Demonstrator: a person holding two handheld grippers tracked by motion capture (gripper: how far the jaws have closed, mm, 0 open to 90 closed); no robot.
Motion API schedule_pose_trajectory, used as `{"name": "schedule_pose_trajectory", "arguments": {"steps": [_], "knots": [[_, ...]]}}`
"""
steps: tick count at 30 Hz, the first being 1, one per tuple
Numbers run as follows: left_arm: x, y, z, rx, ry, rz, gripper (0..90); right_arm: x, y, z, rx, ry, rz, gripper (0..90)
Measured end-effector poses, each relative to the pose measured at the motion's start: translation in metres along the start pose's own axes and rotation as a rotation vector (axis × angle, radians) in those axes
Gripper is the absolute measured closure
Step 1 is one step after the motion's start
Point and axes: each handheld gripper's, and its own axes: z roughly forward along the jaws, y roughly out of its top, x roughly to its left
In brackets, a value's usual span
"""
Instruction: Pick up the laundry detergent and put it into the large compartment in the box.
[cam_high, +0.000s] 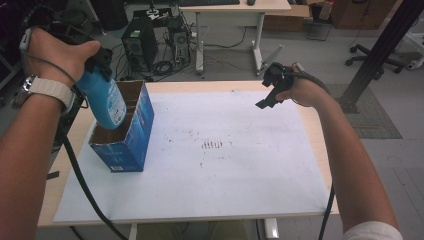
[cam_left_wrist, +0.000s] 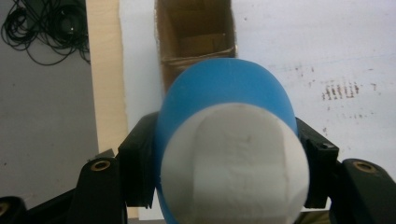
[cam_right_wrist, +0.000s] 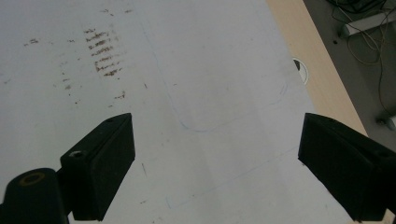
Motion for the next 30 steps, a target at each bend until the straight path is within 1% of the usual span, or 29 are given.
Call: {"name": "schedule_pose_trajectory", "arguments": {"steps": [1,7,16,23,30], "knots": [[0.0,0.0,0.002,0.01,0.002,0.005,37.2,0.0,0.0,0.001,0.0,0.0,0.0,11.0],[0.005,0.0,0.018,0.014,-0.012,0.001,37.2,0.0,0.002,0.004,0.008,0.004,-0.003,11.0],[0.013,-0.001,0.035,0.012,-0.028,-0.016,37.2,-0.001,0.001,0.006,0.014,0.004,0.003,11.0],[0.014,-0.003,0.047,0.008,-0.01,-0.012,37.3,-0.001,0.002,0.008,0.015,0.005,0.003,10.9],[0.016,-0.005,0.062,0.022,-0.005,-0.011,37.2,-0.002,0.002,0.01,0.023,0.004,0.0,10.8]]}}
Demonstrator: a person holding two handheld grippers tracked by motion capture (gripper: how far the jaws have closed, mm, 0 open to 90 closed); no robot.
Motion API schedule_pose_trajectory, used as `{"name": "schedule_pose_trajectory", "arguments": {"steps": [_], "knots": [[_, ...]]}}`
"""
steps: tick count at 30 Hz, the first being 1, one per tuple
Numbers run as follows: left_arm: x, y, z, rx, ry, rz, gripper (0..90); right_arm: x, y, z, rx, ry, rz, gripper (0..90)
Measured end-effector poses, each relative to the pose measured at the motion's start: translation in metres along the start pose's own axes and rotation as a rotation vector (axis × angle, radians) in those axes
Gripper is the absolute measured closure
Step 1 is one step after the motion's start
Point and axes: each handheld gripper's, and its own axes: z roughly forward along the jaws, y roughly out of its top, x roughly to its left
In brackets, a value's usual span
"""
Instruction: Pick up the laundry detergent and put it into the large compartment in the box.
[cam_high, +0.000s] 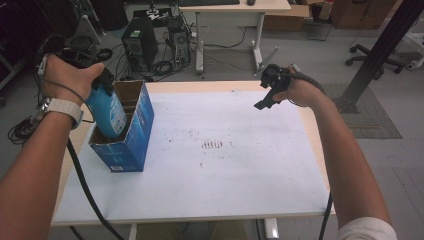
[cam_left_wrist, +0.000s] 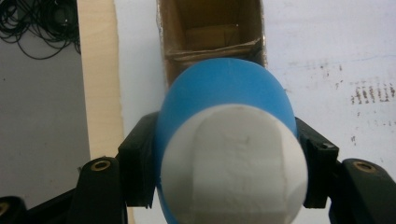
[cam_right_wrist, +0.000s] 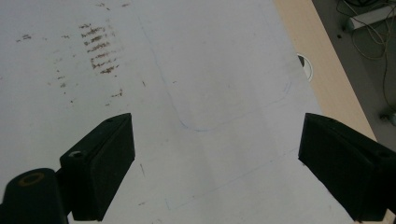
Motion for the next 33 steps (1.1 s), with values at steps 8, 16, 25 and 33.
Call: {"name": "schedule_pose_trajectory", "arguments": {"steps": [8,16,25,33], "knots": [[-0.001,-0.003,0.016,-0.01,0.005,0.005,37.2,0.0,0.0,0.001,0.001,-0.006,0.002,10.4],[-0.003,-0.006,0.037,0.004,-0.007,0.023,37.3,-0.001,-0.001,0.0,0.002,-0.007,0.007,10.4],[-0.007,-0.007,0.055,0.013,-0.016,0.042,37.3,-0.001,-0.001,0.0,0.002,-0.008,0.005,10.4],[-0.008,-0.009,0.07,0.023,-0.004,0.05,37.2,-0.002,-0.003,0.0,-0.001,-0.011,0.011,10.2]]}}
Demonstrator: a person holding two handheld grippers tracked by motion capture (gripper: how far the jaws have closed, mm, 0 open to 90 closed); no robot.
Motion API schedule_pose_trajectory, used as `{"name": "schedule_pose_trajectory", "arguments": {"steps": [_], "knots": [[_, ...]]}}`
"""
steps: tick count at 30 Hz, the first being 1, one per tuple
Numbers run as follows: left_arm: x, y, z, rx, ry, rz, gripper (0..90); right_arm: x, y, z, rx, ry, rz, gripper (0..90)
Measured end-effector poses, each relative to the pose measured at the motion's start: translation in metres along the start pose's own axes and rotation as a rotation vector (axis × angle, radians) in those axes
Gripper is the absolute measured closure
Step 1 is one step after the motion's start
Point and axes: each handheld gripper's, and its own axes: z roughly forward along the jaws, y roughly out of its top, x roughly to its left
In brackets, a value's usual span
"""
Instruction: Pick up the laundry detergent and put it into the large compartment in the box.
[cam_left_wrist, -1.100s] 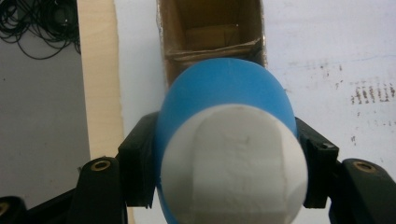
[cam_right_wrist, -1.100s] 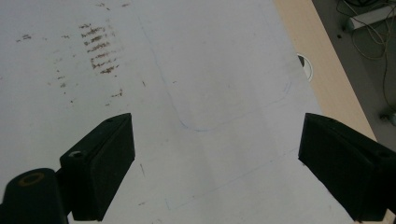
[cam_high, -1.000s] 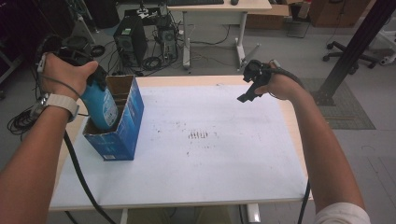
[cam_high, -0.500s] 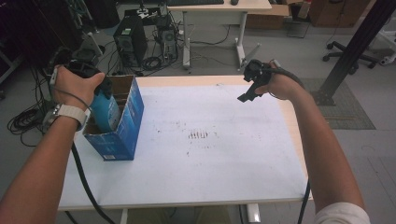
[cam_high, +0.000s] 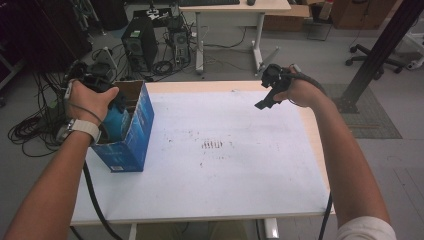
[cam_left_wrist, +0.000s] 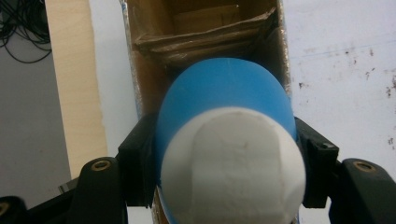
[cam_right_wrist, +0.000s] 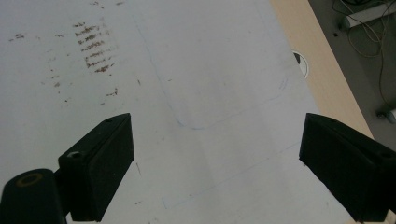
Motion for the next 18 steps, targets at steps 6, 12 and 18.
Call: {"name": "schedule_pose_trajectory", "arguments": {"steps": [6,12,18], "knots": [[-0.001,-0.001,0.011,0.003,0.003,0.009,37.3,0.0,-0.001,0.001,0.004,0.001,0.0,10.1],[-0.003,-0.003,0.022,0.009,-0.003,0.017,37.3,0.001,-0.001,0.003,0.005,0.004,0.0,10.1],[-0.003,-0.004,0.031,0.016,-0.007,0.017,37.3,0.0,-0.003,0.004,0.009,0.005,0.003,10.2]]}}
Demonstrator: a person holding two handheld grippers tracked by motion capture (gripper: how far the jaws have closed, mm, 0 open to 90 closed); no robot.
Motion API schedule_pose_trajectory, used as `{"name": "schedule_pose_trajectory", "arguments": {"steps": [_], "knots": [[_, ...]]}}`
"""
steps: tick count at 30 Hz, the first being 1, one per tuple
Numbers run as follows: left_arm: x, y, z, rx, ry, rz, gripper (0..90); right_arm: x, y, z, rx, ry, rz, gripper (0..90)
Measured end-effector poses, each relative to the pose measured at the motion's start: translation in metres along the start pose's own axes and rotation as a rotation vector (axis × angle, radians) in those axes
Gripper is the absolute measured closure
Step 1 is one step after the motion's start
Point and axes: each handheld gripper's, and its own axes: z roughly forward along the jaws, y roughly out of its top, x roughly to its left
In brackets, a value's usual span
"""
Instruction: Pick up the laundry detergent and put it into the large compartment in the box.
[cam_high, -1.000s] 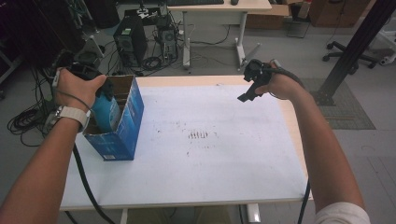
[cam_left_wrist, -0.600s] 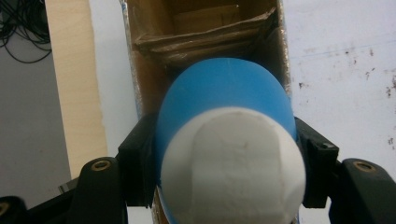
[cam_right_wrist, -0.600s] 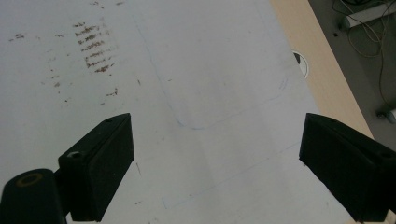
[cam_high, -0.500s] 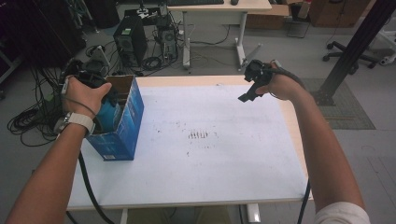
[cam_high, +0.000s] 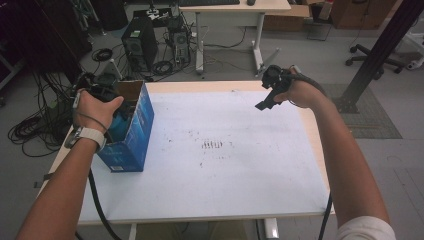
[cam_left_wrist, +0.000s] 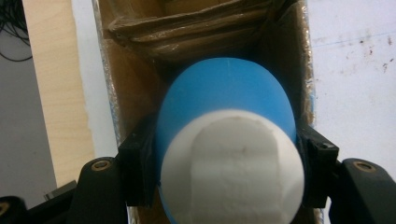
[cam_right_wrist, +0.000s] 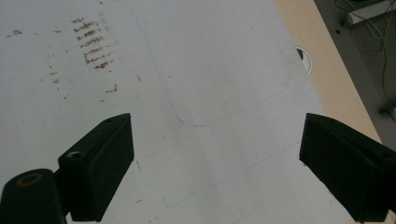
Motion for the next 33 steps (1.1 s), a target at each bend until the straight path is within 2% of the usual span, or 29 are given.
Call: {"name": "schedule_pose_trajectory", "arguments": {"steps": [14,33], "knots": [[-0.003,-0.003,0.026,0.03,-0.002,0.013,37.3,0.0,-0.003,0.0,0.004,0.0,0.009,10.1],[0.0,-0.001,0.029,0.028,-0.012,0.014,37.0,0.0,-0.005,0.002,0.009,0.005,0.008,10.0]]}}
